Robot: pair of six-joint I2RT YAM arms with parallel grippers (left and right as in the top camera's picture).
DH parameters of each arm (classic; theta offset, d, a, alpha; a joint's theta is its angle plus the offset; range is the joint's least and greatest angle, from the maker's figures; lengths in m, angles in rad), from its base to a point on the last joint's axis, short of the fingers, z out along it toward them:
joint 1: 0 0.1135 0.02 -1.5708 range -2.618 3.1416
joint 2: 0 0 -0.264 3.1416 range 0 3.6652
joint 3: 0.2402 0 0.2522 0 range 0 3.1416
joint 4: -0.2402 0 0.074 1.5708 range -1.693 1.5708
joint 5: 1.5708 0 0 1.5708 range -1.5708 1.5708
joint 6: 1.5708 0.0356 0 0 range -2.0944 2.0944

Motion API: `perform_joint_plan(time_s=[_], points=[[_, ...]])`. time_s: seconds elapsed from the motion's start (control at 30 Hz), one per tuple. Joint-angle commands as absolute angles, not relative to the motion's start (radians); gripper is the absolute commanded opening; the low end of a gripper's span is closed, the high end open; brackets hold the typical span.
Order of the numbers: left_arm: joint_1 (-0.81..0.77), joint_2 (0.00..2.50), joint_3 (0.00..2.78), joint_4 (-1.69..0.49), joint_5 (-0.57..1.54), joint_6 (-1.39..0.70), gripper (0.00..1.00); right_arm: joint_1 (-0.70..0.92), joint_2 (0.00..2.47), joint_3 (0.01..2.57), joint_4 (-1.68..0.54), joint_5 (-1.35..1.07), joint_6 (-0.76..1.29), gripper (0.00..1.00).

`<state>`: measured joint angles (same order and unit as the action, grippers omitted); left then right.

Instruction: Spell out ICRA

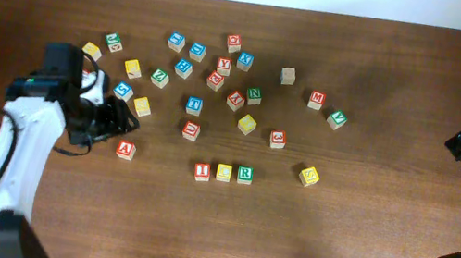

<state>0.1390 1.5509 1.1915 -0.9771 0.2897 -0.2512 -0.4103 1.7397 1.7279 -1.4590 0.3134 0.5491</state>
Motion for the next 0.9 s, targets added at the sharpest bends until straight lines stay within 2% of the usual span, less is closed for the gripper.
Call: perform_joint_plan(time_s=[0.0,0.07,0.13,0.23,0.27,0.3,0.37,0.4,0.43,0.53,0.73,0.87], points=[[0.19,1.53,1.195,-0.994,0.1,-0.37,0.66,-0.413,1.729,1.737,-1.459,0.318,0.555,0.98],[0.213,1.53,1.191,-1.005,0.087,-0.393,0.65,-0.413,1.729,1.737,-1.459,0.318,0.555,0.98],[0.208,1.53,1.161,-0.987,0.039,-0.392,0.58,-0.413,1.729,1.737,-1.459,0.318,0.555,0.98],[0.163,1.546,1.042,-0.896,0.03,-0.392,0.66,-0.413,1.73,1.737,-1.459,0.318,0.555,0.98],[0.152,1.557,1.009,-0.846,0.029,-0.392,0.63,-0.413,1.729,1.737,-1.459,0.318,0.555,0.98],[0.148,1.567,0.995,-0.814,0.027,-0.392,0.53,-0.413,1.729,1.737,-1.459,0.318,0.555,0.98],[0.156,1.613,0.984,-0.724,0.009,-0.421,0.15,-0.413,1.729,1.737,-1.459,0.318,0.555,0.99],[0.162,1.645,0.984,-0.691,-0.005,-0.463,0.05,-0.413,1.729,1.737,-1.459,0.318,0.555,0.98],[0.167,1.668,0.984,-0.669,-0.004,-0.471,0.01,-0.413,1.729,1.737,-1.459,0.318,0.555,0.98],[0.167,1.72,0.984,-0.651,0.0,-0.471,0.0,-0.413,1.73,1.737,-1.459,0.318,0.555,0.98],[0.152,1.758,0.984,-0.673,0.269,-0.471,0.0,-0.413,1.729,1.737,-1.459,0.318,0.555,0.98],[0.11,1.758,0.984,-0.697,0.293,-0.479,0.0,-0.413,1.729,1.737,-1.459,0.318,0.555,0.98]])
